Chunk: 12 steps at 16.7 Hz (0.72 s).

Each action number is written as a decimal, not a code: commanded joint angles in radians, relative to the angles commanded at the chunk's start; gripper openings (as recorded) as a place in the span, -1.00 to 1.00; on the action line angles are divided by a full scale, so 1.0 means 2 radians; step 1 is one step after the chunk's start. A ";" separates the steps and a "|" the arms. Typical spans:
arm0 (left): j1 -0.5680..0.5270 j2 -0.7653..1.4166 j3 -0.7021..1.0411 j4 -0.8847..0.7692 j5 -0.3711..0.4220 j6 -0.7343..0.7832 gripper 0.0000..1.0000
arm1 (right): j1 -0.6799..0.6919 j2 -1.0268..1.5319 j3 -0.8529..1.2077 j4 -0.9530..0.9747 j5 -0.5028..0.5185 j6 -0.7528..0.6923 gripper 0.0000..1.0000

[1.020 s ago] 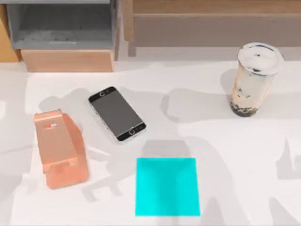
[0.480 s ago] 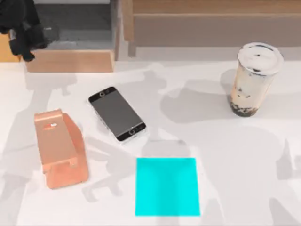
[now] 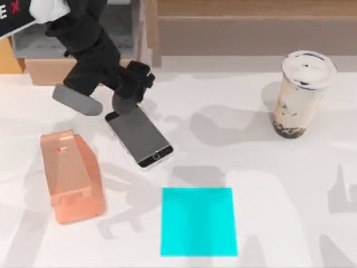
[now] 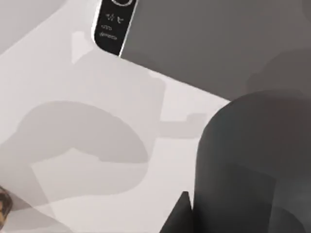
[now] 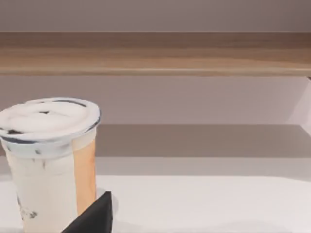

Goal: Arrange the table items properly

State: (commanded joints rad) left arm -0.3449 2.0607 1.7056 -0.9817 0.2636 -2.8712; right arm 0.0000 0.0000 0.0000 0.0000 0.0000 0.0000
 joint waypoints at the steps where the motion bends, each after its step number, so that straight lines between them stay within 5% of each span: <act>1: -0.018 0.008 -0.009 -0.006 0.000 -0.047 -1.00 | 0.000 0.000 0.000 0.000 0.000 0.000 1.00; 12: -0.216 0.032 -0.102 -0.019 -0.081 -0.476 -1.00 | 0.000 0.000 0.000 0.000 0.000 0.000 1.00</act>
State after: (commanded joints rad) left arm -0.7762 2.1241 1.5013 -1.0197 0.1024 -3.8230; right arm 0.0000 0.0000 0.0000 0.0000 0.0000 0.0000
